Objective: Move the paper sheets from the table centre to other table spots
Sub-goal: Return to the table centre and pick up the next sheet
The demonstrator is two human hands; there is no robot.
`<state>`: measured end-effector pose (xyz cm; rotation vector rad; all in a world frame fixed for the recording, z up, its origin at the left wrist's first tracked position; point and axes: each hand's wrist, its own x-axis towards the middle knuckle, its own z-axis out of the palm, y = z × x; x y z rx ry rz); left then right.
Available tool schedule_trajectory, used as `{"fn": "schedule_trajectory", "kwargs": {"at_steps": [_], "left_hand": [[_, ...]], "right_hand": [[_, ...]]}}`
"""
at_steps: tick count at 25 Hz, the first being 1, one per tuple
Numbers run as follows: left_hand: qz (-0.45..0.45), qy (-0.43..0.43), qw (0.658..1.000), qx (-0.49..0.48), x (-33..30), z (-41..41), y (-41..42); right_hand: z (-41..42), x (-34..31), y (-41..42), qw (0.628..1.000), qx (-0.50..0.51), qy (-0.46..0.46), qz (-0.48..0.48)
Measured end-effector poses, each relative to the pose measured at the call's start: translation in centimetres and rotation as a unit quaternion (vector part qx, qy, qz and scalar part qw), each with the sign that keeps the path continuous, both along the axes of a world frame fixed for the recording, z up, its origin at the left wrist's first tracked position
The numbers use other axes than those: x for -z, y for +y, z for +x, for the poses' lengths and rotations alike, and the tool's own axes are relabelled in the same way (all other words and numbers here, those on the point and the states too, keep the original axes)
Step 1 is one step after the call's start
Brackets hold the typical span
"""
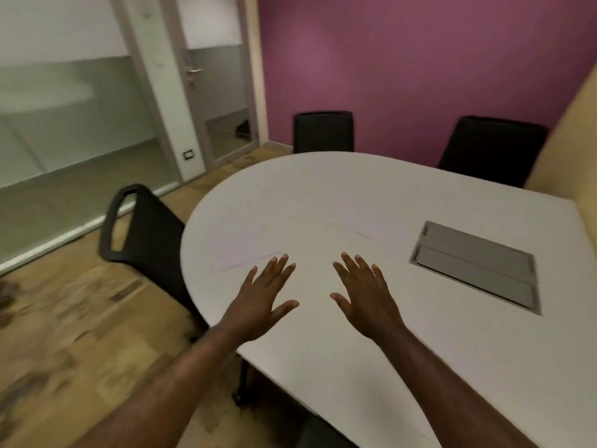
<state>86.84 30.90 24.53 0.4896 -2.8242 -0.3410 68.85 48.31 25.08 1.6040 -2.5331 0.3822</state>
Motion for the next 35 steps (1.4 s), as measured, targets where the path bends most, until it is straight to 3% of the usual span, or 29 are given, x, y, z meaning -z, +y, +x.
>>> {"fn": "schedule_trajectory", "kwargs": {"at_steps": [9,16,28,35], "left_hand": [[-0.018,0.068,0.985,-0.157,-4.5,22.2,-16.4],[-0.025,0.105,0.966,-0.235,-7.1,32.5,-27.0],[-0.034,0.116,0.931,-0.345,-6.8,37.5,-50.1],[-0.044,0.103,0.933,-0.342,-7.9,36.4,-63.3]], "right_hand": [[17.4,-4.2,-22.0,0.984,-0.155,0.015,-0.092],[27.3,-6.1,-36.5,0.967,-0.218,-0.01,-0.134],[25.2,-5.7,-63.7,0.946,-0.294,0.004,-0.138],[23.3,-5.0,-76.7,0.951,-0.286,0.015,-0.118]]}}
